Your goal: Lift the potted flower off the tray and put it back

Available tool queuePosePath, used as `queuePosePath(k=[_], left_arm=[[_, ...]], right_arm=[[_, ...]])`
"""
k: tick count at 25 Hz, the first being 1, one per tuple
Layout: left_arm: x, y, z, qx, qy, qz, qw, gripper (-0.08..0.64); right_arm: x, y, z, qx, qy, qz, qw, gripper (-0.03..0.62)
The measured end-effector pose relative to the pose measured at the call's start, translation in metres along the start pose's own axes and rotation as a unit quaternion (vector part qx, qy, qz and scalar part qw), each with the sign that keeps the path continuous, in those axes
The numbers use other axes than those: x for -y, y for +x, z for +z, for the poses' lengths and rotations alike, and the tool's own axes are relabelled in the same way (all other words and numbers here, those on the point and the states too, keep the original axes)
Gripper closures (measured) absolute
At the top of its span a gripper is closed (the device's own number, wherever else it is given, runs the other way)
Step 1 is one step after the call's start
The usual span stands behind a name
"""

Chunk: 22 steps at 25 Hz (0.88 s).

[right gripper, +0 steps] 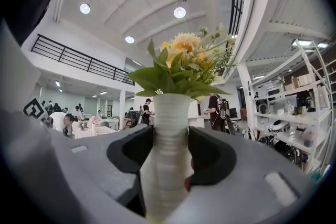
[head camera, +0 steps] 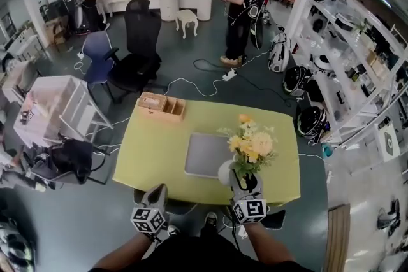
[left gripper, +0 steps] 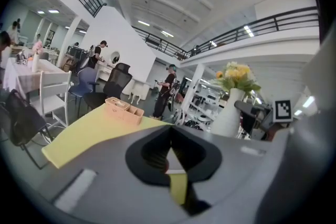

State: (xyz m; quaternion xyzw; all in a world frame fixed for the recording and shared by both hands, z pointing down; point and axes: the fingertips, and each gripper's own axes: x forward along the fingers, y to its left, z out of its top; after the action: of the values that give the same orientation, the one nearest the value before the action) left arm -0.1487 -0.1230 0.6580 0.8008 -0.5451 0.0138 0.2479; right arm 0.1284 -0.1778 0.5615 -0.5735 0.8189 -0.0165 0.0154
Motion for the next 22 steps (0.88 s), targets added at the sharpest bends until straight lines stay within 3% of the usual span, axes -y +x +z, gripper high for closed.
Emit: queuePosePath(k=[11,22], left_arm=[[-0.024,0.020,-0.018,-0.015,-0.009,0.069,0.9975,0.552],[-0.056,0.009,-0.052,-0.034,-0.034,0.153,0.9871,0.552]], right_arm=[[0.051,0.078,-0.076,-0.027,0.008,0.012,1.000,0.379],[0.070,0.153,-0.161,-0.057,0.015,0.023,0.998,0.380]])
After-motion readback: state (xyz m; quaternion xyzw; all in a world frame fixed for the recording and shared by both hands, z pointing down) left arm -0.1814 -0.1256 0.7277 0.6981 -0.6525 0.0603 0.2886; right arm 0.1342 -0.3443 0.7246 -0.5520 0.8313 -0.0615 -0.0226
